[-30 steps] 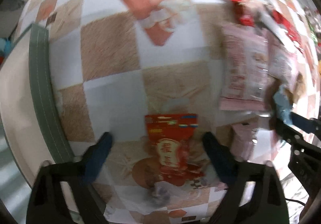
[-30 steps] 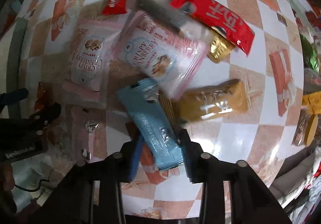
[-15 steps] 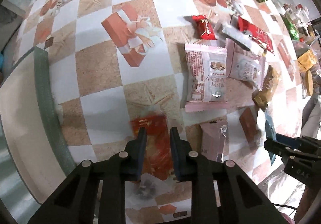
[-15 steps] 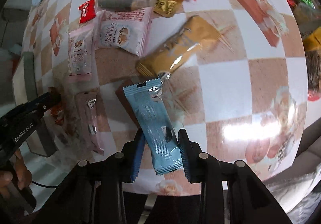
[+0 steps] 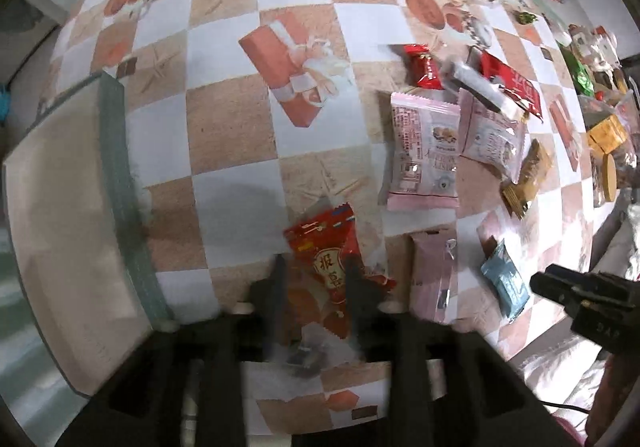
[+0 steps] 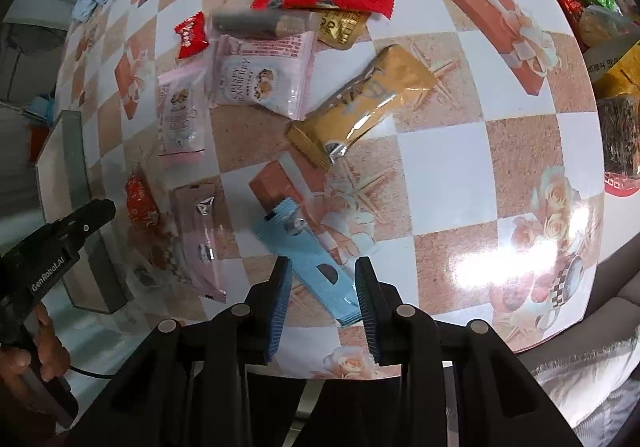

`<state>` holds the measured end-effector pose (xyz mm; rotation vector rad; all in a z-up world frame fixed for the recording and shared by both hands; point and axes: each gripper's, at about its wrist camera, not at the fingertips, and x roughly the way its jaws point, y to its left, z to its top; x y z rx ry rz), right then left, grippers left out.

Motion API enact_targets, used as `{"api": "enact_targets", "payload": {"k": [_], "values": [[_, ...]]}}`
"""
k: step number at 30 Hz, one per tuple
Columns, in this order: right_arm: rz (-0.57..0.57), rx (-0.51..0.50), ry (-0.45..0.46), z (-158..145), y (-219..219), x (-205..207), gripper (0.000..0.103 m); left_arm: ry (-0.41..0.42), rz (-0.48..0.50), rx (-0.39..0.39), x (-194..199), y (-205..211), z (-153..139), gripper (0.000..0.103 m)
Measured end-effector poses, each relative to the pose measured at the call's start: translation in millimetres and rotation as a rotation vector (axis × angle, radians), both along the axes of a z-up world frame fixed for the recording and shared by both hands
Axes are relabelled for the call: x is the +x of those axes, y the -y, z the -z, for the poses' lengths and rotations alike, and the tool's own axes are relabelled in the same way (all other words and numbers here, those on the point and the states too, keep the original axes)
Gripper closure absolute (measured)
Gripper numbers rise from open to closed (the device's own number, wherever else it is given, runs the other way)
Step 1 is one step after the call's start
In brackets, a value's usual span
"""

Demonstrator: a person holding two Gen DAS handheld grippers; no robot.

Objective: Organize snacks
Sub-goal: 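Lift the red bag with the left gripper while the right lifts the blue bar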

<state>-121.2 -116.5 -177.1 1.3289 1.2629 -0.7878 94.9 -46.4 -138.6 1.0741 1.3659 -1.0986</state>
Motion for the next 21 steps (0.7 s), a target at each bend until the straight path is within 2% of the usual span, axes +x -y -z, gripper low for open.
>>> {"api": "enact_targets", "payload": {"k": [2, 3, 4, 10, 14, 15, 17, 18, 19, 20, 21], "values": [[-0.034, 0.005, -0.003, 7, -5, 0, 0.047, 0.026, -0.005, 0.0, -3, 2, 3, 0.025], [-0.058, -0.009, -0.02, 11, -8, 6, 0.034, 0.035, 0.001, 0.004, -9, 3, 8, 0.025], [-0.08, -0.021, -0.033, 15, -7, 9, 0.033, 0.032, 0.008, 0.015, -12, 4, 12, 0.025], [-0.262, -0.052, -0.123, 30, -22, 21, 0.033, 0.056, 0.04, 0.086, -33, 22, 46, 0.025], [-0.346, -0.062, -0.131, 41, -27, 29, 0.033, 0.07, 0.013, 0.129, -41, 27, 65, 0.025], [-0.357, -0.064, -0.134, 43, -30, 32, 0.033, 0.073, 0.004, 0.143, -42, 29, 70, 0.022], [-0.386, -0.075, -0.154, 49, -34, 36, 0.033, 0.075, -0.008, 0.128, -51, 30, 75, 0.022], [-0.401, -0.093, -0.165, 48, -35, 38, 0.033, 0.075, -0.001, 0.123, -42, 31, 75, 0.023], [-0.417, -0.1, -0.174, 48, -37, 39, 0.039, 0.073, 0.007, 0.12, -45, 33, 74, 0.025], [-0.421, -0.108, -0.176, 46, -39, 39, 0.045, 0.071, 0.018, 0.111, -47, 35, 73, 0.034], [-0.42, -0.115, -0.173, 44, -40, 39, 0.065, 0.067, 0.044, 0.093, -54, 37, 70, 0.053]]}}
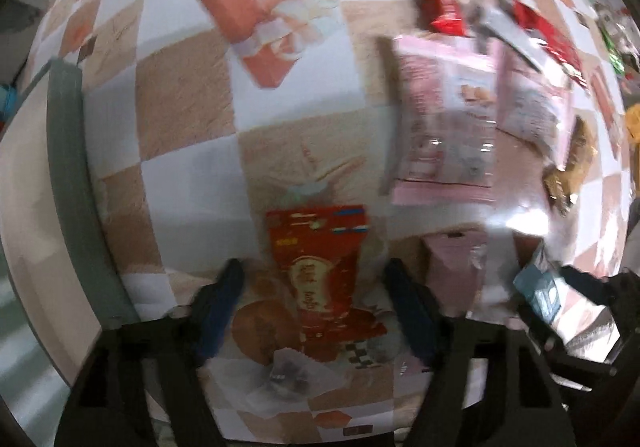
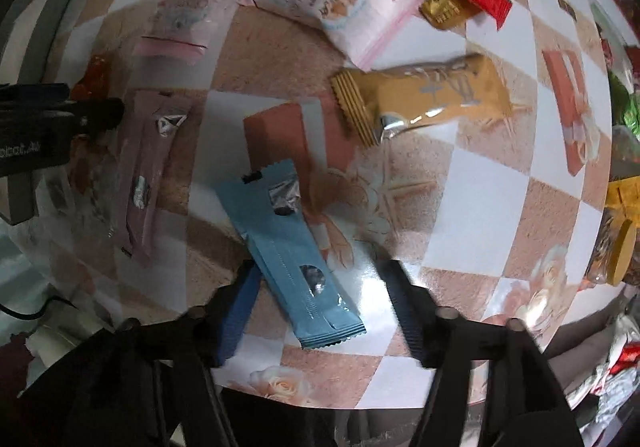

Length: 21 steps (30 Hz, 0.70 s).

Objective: Organize snacks
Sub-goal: 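Lift the red bag with the left gripper while the right lifts the blue bar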

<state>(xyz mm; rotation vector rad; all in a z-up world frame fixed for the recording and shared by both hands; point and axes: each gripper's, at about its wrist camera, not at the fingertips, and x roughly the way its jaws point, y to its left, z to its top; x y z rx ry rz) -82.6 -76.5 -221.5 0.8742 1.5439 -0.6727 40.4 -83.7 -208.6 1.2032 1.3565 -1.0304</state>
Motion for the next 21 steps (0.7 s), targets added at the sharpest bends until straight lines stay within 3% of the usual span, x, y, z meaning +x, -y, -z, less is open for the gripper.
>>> {"api": "enact_targets", "payload": {"k": [1, 2, 15, 21], "values": [[0.002, -0.003, 0.003, -2, -1, 0, 0.077, -0.004, 0.02, -0.009, -8, -1, -4, 0.065], [0.013, 0.002, 0.0, -3, -2, -3, 0.077, -0.009, 0.044, -0.005, -14, 1, -9, 0.066], [0.276, 0.075, 0.137, -42, 16, -67, 0.077, -0.048, 0.055, -0.132, -32, 0, -80, 0.066], [0.298, 0.085, 0.174, -66, 21, -80, 0.077, -0.033, 0.047, -0.151, -20, -17, -99, 0.066]]}}
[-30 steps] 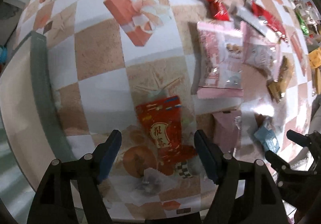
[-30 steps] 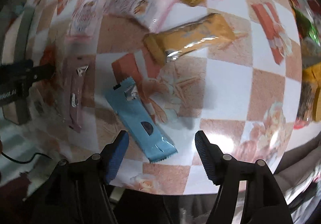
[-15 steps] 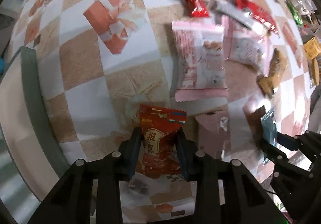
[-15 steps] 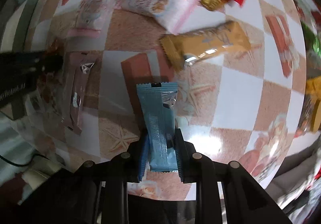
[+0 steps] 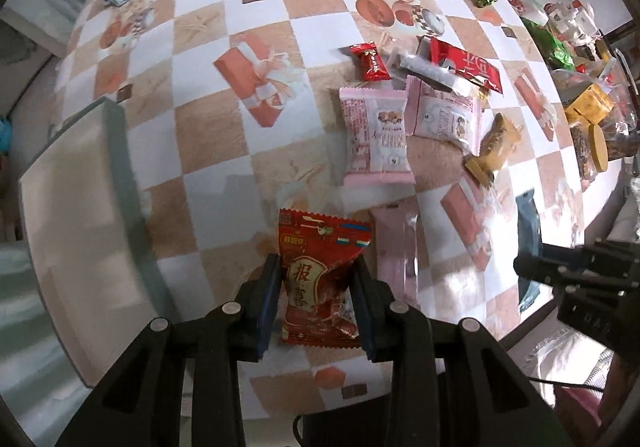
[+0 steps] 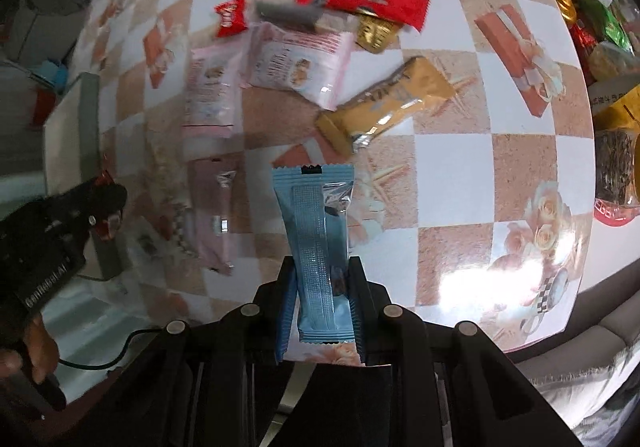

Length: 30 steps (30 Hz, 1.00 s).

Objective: Organize snacks
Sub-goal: 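Lift the red bag with the left gripper while the right lifts the blue bar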

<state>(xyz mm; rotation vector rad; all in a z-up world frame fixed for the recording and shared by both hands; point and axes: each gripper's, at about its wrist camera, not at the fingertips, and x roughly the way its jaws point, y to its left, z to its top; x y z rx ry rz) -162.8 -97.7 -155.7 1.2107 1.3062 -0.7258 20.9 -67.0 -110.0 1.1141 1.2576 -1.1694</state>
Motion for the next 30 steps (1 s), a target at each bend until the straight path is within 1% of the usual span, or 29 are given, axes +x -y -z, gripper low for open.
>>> {"api": "enact_targets", "payload": {"k": [2, 3, 4, 5, 6, 8, 9, 14, 23, 30], "values": [[-0.019, -0.012, 0.006, -7, 0, 6, 0.077, 0.002, -0.006, -0.006, 0, -7, -5, 0.066], [-0.025, -0.015, 0.005, -13, 2, 16, 0.077, 0.001, -0.011, -0.007, 13, -7, 2, 0.066], [-0.035, -0.022, 0.007, -17, 2, 18, 0.077, 0.001, -0.019, -0.01, 14, -10, -1, 0.066], [-0.046, -0.03, 0.008, -22, 3, 20, 0.077, 0.001, -0.023, -0.014, 27, -22, -1, 0.066], [-0.052, -0.034, 0.008, -22, 3, 33, 0.077, 0.003, -0.026, -0.018, 29, -32, -6, 0.066], [-0.073, -0.05, 0.014, -29, 3, 39, 0.077, 0.014, -0.039, -0.031, 37, -41, -15, 0.066], [-0.082, -0.058, 0.015, -33, 3, 41, 0.077, 0.014, -0.045, -0.036, 45, -49, -25, 0.066], [-0.139, -0.092, 0.03, -46, 8, 62, 0.077, 0.021, -0.101, -0.074, 62, -53, -38, 0.066], [-0.224, -0.132, 0.049, -53, 9, 112, 0.077, 0.04, -0.176, -0.112, 89, -61, -50, 0.066], [-0.25, -0.15, 0.052, -60, 10, 125, 0.077, 0.038, -0.21, -0.135, 103, -65, -55, 0.066]]}}
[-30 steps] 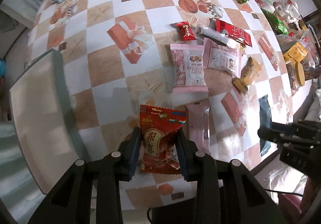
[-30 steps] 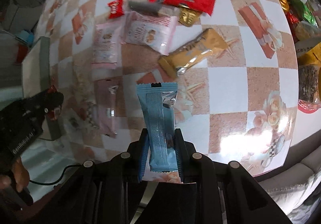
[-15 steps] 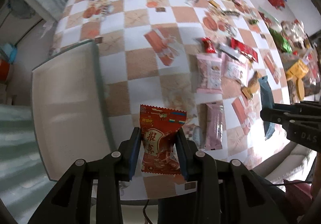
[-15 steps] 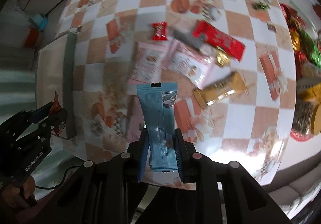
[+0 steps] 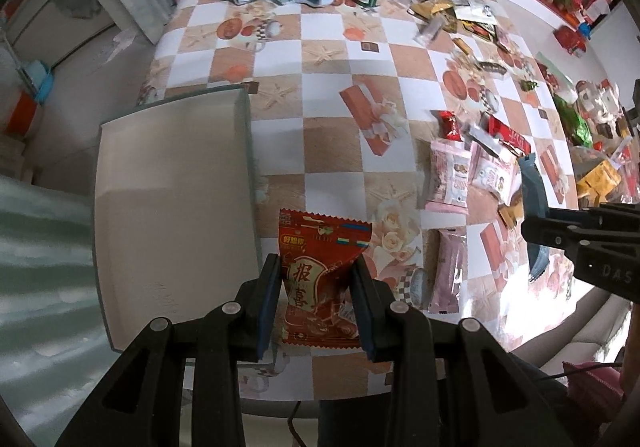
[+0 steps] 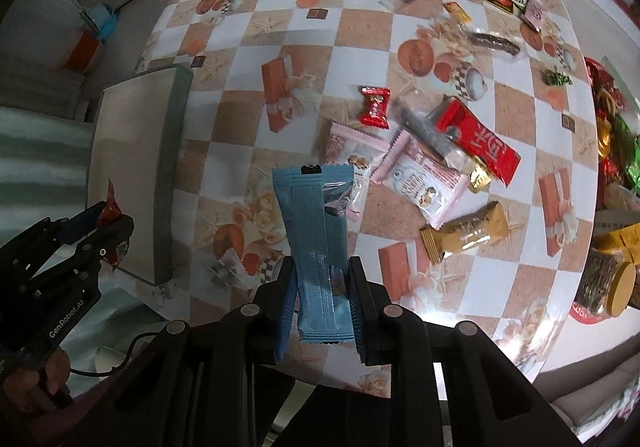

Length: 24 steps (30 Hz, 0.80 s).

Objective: Organize snacks
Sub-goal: 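Lift the red bag with the left gripper while the right lifts the blue bar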

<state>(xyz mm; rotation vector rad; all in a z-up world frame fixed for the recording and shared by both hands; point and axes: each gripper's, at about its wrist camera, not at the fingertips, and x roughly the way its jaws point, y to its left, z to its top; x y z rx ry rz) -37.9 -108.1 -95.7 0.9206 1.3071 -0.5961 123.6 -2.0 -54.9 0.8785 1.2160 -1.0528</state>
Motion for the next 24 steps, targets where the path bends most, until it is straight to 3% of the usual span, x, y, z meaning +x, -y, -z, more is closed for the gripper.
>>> {"api": "enact_targets", "payload": {"k": [24], "values": [[-0.106, -0.052, -0.05, -9, -4, 45, 0.077, -0.049, -0.086, -0.055, 42, -9, 2, 0.066]]}}
